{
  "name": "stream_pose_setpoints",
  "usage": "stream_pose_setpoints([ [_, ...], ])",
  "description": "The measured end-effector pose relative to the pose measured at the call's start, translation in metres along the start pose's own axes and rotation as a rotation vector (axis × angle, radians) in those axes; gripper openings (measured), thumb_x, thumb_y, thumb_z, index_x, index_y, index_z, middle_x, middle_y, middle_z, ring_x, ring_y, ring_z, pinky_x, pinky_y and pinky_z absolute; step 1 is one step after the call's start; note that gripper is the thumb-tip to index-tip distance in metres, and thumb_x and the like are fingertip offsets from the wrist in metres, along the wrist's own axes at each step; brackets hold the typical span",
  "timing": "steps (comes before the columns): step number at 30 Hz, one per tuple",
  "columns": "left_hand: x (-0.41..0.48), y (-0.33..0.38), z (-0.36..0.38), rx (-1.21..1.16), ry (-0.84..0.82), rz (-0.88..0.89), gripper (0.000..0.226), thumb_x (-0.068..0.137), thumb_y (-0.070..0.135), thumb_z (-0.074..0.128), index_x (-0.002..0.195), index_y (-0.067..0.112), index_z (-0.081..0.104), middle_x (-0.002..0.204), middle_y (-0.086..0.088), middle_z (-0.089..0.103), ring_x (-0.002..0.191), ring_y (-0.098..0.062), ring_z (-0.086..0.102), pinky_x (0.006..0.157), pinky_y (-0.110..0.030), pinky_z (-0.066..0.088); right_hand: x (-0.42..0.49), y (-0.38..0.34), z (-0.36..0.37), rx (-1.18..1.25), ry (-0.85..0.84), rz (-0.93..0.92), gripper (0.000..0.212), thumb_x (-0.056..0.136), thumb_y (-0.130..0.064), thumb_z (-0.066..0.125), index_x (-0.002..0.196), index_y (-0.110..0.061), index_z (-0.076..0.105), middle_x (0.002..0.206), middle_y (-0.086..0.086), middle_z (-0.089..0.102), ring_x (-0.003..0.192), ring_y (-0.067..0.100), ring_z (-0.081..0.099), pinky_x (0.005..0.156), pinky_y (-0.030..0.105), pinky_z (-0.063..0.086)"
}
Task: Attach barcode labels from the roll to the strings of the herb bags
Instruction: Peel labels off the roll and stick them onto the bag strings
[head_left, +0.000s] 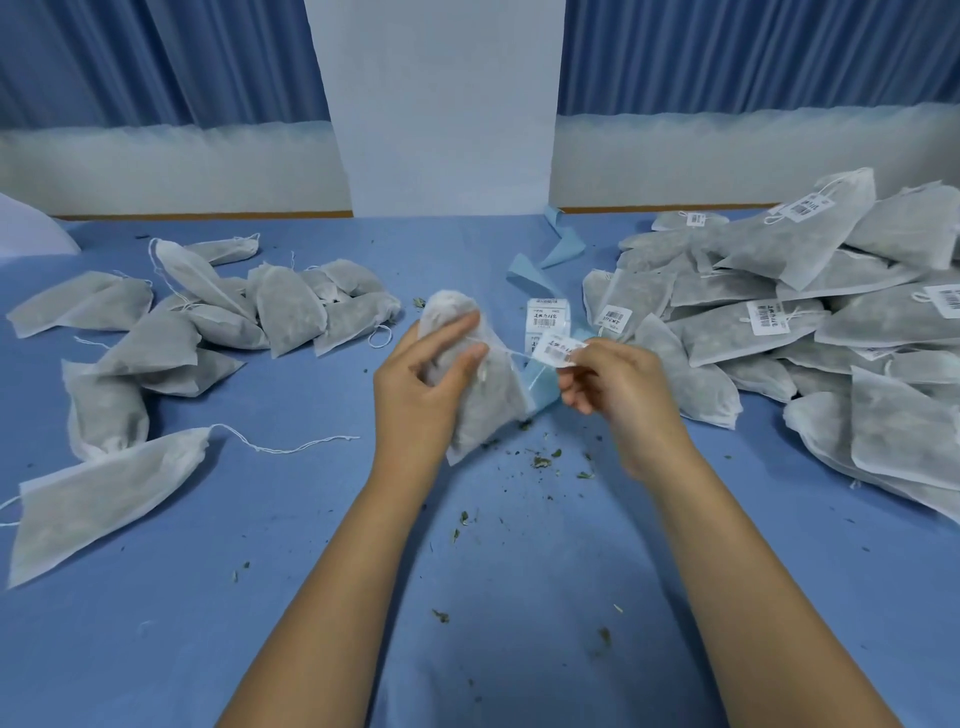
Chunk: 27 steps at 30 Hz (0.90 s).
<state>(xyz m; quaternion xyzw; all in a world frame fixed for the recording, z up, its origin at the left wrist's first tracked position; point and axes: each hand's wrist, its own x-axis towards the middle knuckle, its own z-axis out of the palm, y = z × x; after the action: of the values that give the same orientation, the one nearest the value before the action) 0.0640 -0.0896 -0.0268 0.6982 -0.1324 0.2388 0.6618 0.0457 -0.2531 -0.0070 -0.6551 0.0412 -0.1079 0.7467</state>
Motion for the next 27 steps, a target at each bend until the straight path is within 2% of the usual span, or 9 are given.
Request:
stream_pose_setpoints([
  [2, 0.002, 0.000, -0.003, -0.026, -0.015, -0.053, 0.039, 0.084, 0.000, 0.070, 0.107, 0.032, 0.070, 0.118, 0.019, 0.064, 0.113, 0.010, 0.056, 0.092, -0.005, 0.039, -0.001, -0.003, -0.002, -0.019, 0.011, -0.073, 0.025, 0.090, 0.000, 0.046, 0.066, 0.001, 0.054, 0.053, 0.003, 0.058, 0.044, 0.015, 0.043, 0.041, 0.019, 0.029],
  [5, 0.001, 0.000, -0.001, 0.007, -0.064, -0.058, 0.041, 0.084, -0.001, 0.069, 0.105, 0.034, 0.070, 0.120, 0.014, 0.065, 0.112, 0.010, 0.056, 0.093, -0.006, 0.040, -0.007, -0.002, 0.004, -0.031, -0.075, -0.141, 0.025, 0.093, -0.005, 0.047, 0.074, 0.010, 0.055, 0.054, 0.006, 0.056, 0.043, 0.017, 0.041, 0.041, 0.019, 0.029],
  [10, 0.004, -0.002, -0.002, -0.132, 0.009, -0.149, 0.022, 0.091, 0.014, 0.066, 0.099, 0.033, 0.074, 0.111, 0.017, 0.071, 0.106, 0.007, 0.061, 0.089, -0.007, 0.043, -0.010, -0.003, 0.006, -0.089, -0.128, -0.194, 0.032, 0.093, -0.011, 0.056, 0.061, -0.005, 0.056, 0.053, 0.004, 0.054, 0.041, 0.013, 0.042, 0.042, 0.015, 0.034],
  [13, 0.006, -0.004, -0.003, -0.238, 0.032, -0.215, 0.023, 0.086, 0.013, 0.071, 0.097, 0.033, 0.075, 0.113, 0.011, 0.072, 0.115, -0.005, 0.061, 0.093, -0.019, 0.048, -0.011, 0.001, 0.010, -0.182, -0.230, -0.180, 0.034, 0.092, -0.010, 0.058, 0.060, -0.020, 0.061, 0.053, -0.001, 0.056, 0.042, 0.014, 0.043, 0.044, 0.017, 0.036],
  [16, 0.005, -0.005, -0.001, -0.220, 0.041, -0.244, 0.029, 0.083, 0.008, 0.074, 0.094, 0.035, 0.076, 0.112, 0.007, 0.072, 0.115, -0.013, 0.063, 0.099, -0.034, 0.050, -0.012, 0.007, 0.015, -0.265, -0.292, -0.173, 0.030, 0.092, -0.014, 0.060, 0.063, -0.023, 0.064, 0.055, -0.002, 0.058, 0.046, 0.017, 0.045, 0.047, 0.022, 0.036],
  [19, 0.007, -0.005, -0.003, -0.223, 0.092, -0.281, 0.034, 0.082, 0.003, 0.072, 0.090, 0.036, 0.077, 0.113, 0.005, 0.072, 0.112, -0.016, 0.065, 0.099, -0.041, 0.051, -0.012, 0.008, 0.014, -0.284, -0.288, -0.188, 0.032, 0.092, -0.014, 0.059, 0.062, -0.024, 0.063, 0.054, -0.003, 0.058, 0.045, 0.017, 0.046, 0.046, 0.021, 0.036],
  [21, 0.008, -0.006, -0.007, -0.188, 0.131, -0.281, 0.036, 0.083, 0.002, 0.071, 0.091, 0.036, 0.076, 0.114, 0.007, 0.071, 0.113, -0.011, 0.063, 0.101, -0.041, 0.050, -0.012, 0.005, 0.013, -0.241, -0.179, -0.260, 0.032, 0.090, -0.010, 0.059, 0.060, -0.021, 0.059, 0.051, -0.002, 0.054, 0.042, 0.016, 0.044, 0.044, 0.022, 0.035],
  [24, 0.008, -0.004, -0.010, -0.117, 0.113, -0.257, 0.037, 0.084, 0.002, 0.069, 0.095, 0.037, 0.074, 0.116, 0.012, 0.069, 0.115, -0.003, 0.061, 0.104, -0.037, 0.047, -0.012, -0.002, 0.004, -0.016, 0.005, -0.404, 0.026, 0.086, -0.012, 0.056, 0.061, -0.016, 0.051, 0.049, 0.000, 0.045, 0.042, 0.016, 0.039, 0.043, 0.021, 0.033],
  [27, 0.004, 0.001, -0.004, -0.045, -0.011, -0.174, 0.042, 0.083, -0.003, 0.067, 0.105, 0.033, 0.071, 0.123, 0.011, 0.065, 0.117, 0.004, 0.056, 0.107, -0.028, 0.043, -0.013, -0.005, 0.003, 0.033, -0.113, -0.406, 0.022, 0.085, -0.013, 0.053, 0.063, -0.015, 0.053, 0.049, -0.004, 0.048, 0.040, 0.013, 0.039, 0.041, 0.019, 0.033],
])
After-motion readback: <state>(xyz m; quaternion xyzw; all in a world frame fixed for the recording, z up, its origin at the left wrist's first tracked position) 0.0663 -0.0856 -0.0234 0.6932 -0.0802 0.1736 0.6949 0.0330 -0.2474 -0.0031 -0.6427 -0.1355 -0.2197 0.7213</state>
